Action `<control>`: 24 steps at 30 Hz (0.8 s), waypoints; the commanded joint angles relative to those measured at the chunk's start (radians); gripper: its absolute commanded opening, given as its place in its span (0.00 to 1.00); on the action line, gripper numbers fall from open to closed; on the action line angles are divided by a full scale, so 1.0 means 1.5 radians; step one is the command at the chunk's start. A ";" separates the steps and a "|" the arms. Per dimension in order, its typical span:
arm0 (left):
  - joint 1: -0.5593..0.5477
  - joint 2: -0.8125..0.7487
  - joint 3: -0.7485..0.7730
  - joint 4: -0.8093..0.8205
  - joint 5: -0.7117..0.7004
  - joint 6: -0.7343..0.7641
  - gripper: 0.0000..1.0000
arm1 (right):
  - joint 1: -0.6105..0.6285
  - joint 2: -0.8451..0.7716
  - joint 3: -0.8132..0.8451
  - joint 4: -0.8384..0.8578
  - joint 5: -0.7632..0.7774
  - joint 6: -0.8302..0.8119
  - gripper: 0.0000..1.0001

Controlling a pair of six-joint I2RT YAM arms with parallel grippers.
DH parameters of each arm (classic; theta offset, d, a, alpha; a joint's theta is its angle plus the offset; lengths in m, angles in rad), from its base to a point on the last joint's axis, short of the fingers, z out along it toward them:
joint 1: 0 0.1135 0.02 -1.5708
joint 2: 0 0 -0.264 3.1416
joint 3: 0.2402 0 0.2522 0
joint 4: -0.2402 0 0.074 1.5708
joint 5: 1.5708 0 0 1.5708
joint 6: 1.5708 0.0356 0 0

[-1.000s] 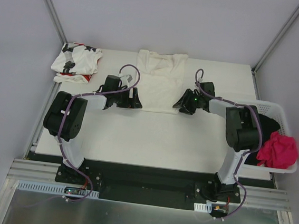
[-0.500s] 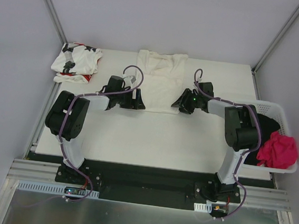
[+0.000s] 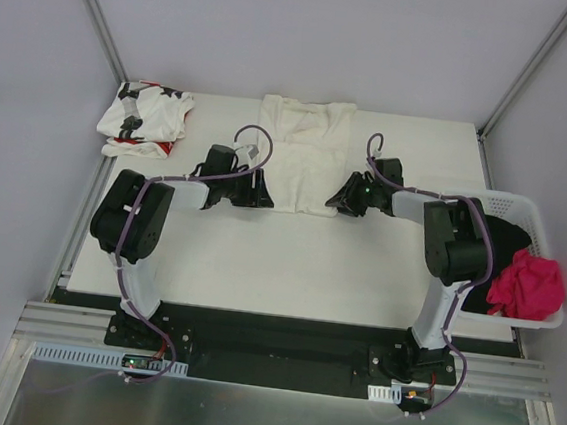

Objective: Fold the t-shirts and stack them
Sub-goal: Grab one side of the 2/3 rectangular tshirt with both arms

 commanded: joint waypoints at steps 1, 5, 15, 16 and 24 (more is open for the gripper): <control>-0.008 0.027 0.008 -0.013 0.024 -0.005 0.47 | 0.006 0.010 -0.009 0.011 -0.001 0.004 0.29; -0.008 0.038 0.013 -0.012 0.030 -0.005 0.19 | 0.006 0.014 -0.011 0.015 0.000 0.008 0.23; -0.009 0.024 -0.027 0.000 0.030 -0.011 0.00 | 0.002 0.010 -0.024 0.023 -0.008 0.011 0.02; -0.009 0.020 -0.034 0.011 0.029 -0.015 0.00 | 0.001 0.005 -0.029 0.024 -0.008 0.009 0.01; -0.040 -0.058 -0.099 0.035 -0.015 -0.049 0.00 | -0.007 -0.024 -0.072 0.023 -0.016 -0.004 0.01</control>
